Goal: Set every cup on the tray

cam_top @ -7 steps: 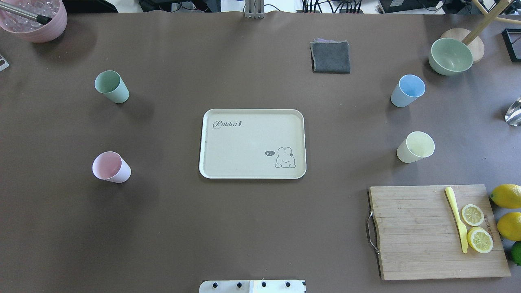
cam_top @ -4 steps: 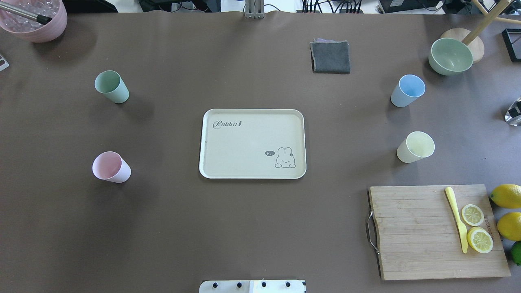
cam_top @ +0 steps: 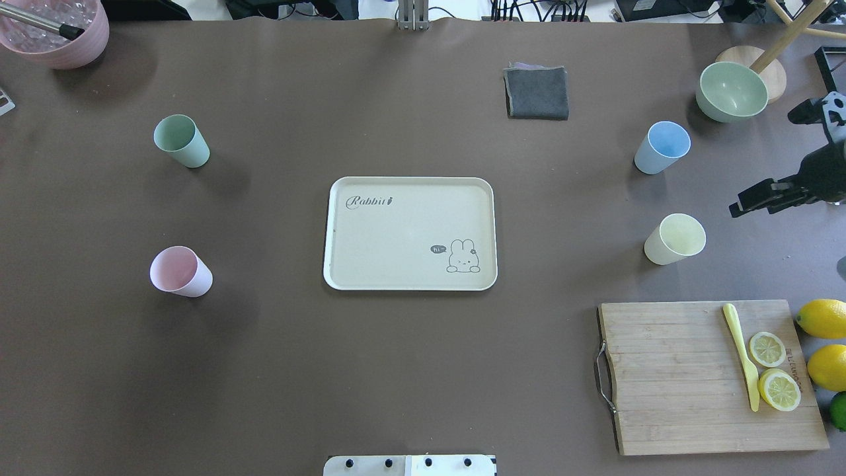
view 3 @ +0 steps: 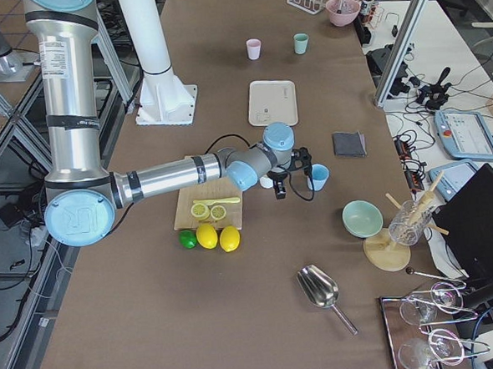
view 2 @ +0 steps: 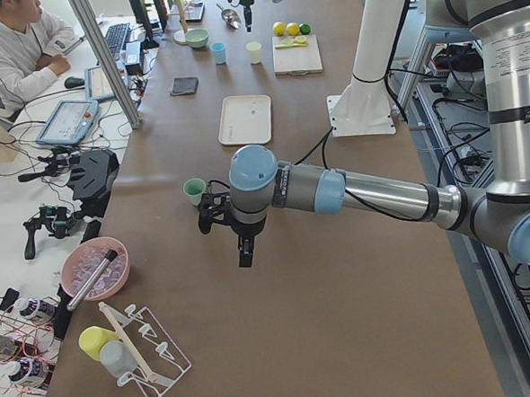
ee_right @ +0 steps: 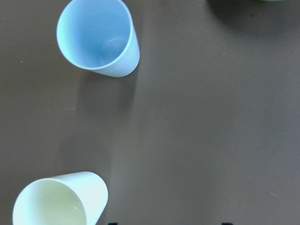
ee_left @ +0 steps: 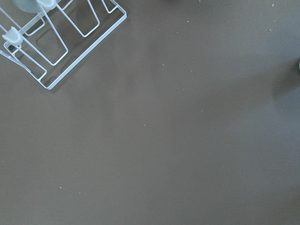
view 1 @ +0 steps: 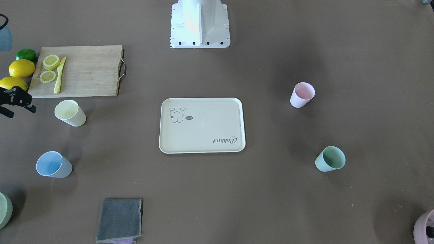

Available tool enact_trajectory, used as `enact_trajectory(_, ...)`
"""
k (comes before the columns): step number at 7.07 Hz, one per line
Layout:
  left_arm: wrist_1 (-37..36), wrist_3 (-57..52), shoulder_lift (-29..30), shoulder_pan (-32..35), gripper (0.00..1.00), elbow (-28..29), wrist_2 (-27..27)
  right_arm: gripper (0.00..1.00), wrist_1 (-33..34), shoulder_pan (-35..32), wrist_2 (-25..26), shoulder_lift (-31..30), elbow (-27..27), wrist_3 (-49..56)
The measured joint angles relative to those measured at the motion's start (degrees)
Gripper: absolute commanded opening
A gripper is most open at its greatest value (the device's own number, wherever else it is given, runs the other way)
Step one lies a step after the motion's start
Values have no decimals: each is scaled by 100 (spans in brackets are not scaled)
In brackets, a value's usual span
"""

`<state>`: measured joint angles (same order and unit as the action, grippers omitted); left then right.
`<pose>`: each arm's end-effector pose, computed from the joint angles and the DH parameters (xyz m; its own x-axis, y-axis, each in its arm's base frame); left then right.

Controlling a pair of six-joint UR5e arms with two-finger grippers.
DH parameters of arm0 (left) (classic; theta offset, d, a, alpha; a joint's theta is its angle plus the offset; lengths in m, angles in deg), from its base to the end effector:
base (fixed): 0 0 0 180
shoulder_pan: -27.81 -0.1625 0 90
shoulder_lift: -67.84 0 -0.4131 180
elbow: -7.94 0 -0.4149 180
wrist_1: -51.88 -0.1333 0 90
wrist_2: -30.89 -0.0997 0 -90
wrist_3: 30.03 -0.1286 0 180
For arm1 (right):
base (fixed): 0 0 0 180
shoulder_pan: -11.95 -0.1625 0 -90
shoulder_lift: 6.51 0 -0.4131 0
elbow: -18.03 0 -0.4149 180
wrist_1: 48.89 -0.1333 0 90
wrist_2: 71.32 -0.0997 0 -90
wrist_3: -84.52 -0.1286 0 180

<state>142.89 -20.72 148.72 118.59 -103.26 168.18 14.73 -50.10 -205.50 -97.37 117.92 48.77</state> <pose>-0.0450 -0.4565 0.5459 0.6694 -0.0025 -0.7429 0.1232 0.9865 0.1077 -0.2137 -0.4959 0.5278 0.5837 -0.1417 0.7995 0.0505 0.9891 0.1384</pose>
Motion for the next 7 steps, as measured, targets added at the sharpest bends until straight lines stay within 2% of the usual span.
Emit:
enact_trajectory(1, 118, 177, -18, -78, 98, -2, -6, 70, -137, 292, 125, 24, -1, -295)
enact_trajectory(2, 160, 255, -22, -124, 98, 2, -8, 7, -186, 532, 285, 42, -20, -431)
enact_trajectory(3, 176, 344, -19, -180, 98, 4, -9, 0, -203, 679, 390, 53, -48, -481)
enact_trajectory(6, 784, 1582, -16, -920, 97, 10, -47, 0, -166, 934, 417, 257, -79, -587)
enact_trajectory(7, 1121, 2224, -18, -1293, 93, 9, -129, 0, -133, 1035, 415, 502, -77, -823)
